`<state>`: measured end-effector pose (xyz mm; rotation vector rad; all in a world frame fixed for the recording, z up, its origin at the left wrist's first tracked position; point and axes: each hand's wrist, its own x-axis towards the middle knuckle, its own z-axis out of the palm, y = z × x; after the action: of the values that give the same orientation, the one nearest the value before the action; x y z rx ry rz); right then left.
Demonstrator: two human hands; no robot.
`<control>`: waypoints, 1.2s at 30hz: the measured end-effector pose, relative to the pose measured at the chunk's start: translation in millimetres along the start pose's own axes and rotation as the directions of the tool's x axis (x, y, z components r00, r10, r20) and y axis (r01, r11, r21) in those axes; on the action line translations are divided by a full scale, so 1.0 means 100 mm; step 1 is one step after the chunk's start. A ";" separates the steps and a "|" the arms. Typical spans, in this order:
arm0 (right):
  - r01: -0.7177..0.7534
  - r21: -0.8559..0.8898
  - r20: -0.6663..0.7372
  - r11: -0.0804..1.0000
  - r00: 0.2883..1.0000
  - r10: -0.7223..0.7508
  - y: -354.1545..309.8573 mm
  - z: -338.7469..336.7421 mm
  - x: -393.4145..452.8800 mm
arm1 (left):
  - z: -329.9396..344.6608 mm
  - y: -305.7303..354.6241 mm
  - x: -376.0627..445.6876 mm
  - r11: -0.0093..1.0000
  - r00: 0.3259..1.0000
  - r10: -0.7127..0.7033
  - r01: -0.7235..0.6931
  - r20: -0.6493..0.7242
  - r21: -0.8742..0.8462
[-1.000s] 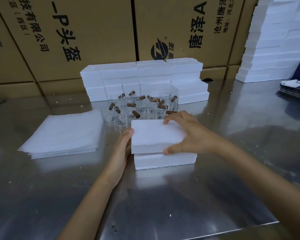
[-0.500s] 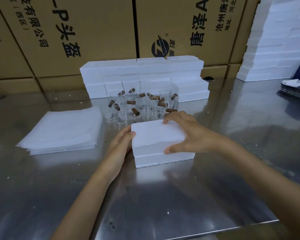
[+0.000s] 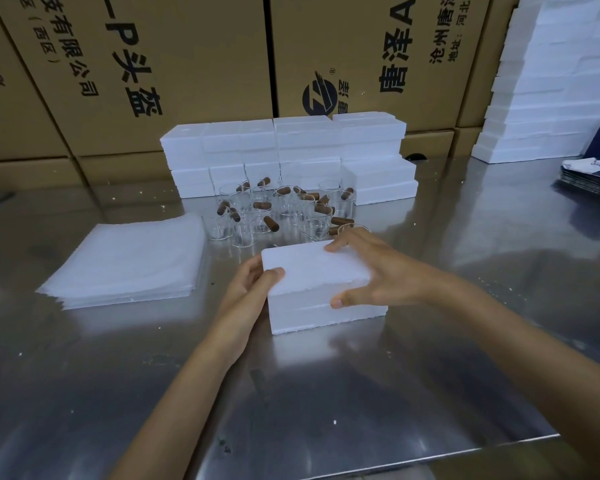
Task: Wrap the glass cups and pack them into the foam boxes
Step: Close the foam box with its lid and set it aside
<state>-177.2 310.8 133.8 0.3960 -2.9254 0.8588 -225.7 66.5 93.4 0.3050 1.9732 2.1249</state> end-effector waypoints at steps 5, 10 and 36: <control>-0.070 0.053 -0.004 0.996 0.997 0.071 -0.02 -0.03 -0.06 | -0.01 0.03 -0.01 0.999 0.999 -0.040 0.039 0.023 0.036; -0.268 0.263 -0.542 0.927 0.753 0.372 -0.01 0.10 -0.30 | -0.02 0.11 0.04 0.993 0.997 -0.079 0.077 0.016 0.084; -0.014 0.988 -0.069 0.154 0.852 0.519 -0.90 0.39 0.49 | -0.24 0.52 -0.09 0.866 0.990 -0.104 0.045 -0.091 -0.498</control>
<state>-200.0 205.2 154.6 -0.3405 -1.6051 2.4757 -225.4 37.4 143.1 0.0112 1.3799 2.5414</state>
